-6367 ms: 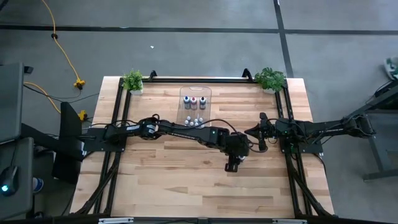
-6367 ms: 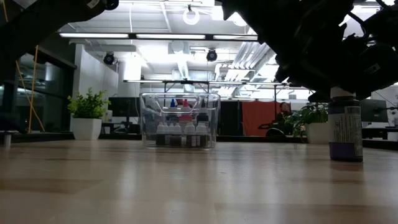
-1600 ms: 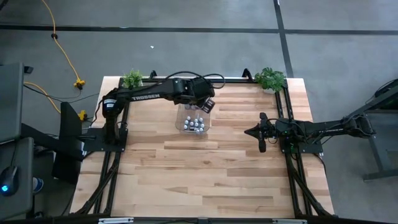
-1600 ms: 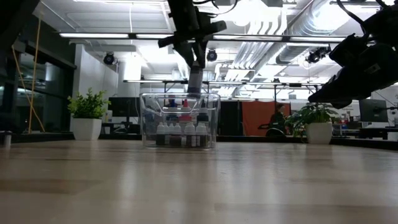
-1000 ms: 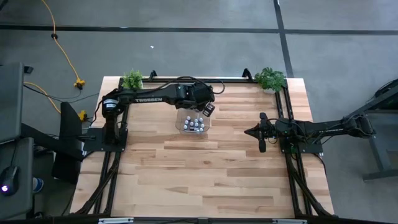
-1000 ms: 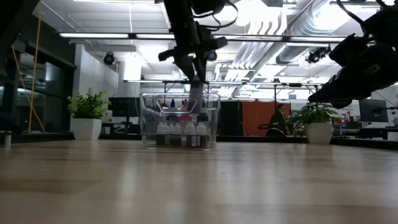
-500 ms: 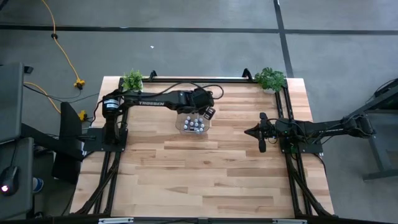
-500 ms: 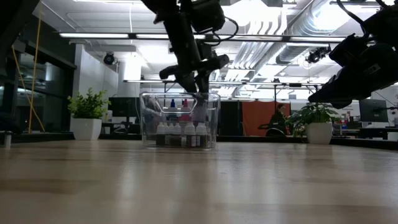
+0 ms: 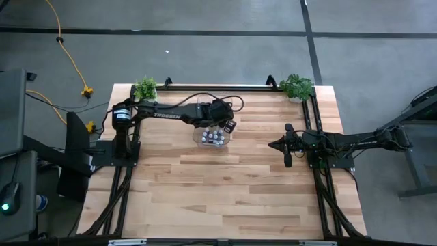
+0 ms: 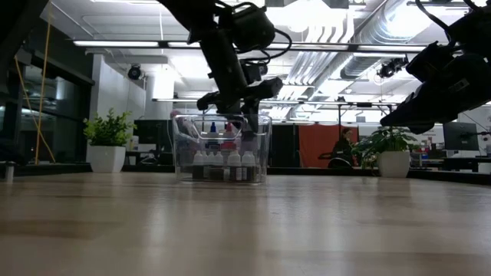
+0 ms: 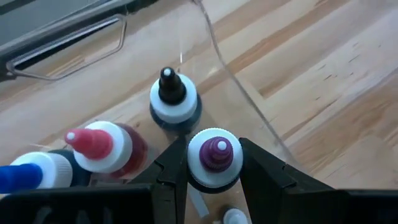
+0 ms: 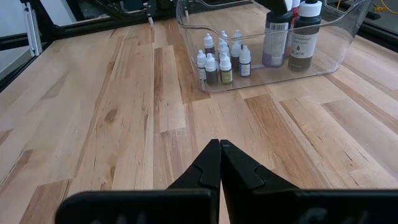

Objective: Pick & Place food coloring
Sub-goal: Put the large purple food coloring into the transparent bin

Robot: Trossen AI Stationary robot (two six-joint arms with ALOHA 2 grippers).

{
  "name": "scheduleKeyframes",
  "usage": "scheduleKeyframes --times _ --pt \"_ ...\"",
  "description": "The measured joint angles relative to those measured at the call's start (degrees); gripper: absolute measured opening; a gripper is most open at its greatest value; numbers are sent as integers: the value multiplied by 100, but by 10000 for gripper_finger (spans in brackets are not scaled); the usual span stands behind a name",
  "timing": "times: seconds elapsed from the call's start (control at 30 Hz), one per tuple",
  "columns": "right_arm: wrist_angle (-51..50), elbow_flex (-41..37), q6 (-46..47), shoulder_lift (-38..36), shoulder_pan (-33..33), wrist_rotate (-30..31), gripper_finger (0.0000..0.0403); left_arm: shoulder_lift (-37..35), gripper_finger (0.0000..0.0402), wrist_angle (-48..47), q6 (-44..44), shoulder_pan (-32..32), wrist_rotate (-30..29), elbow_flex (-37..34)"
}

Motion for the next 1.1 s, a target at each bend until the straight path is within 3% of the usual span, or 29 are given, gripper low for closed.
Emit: scheduleKeyframes --times 0.53,0.83,1.1 --pt "0 -1 0 -2 -1 2 0 0 104 432 -22 -3 45 -288" --pt "0 -2 0 0 0 2 0 0 161 425 6 -6 192 -288" --pt "0 0 0 0 0 2 0 0 186 418 26 -6 192 -288"
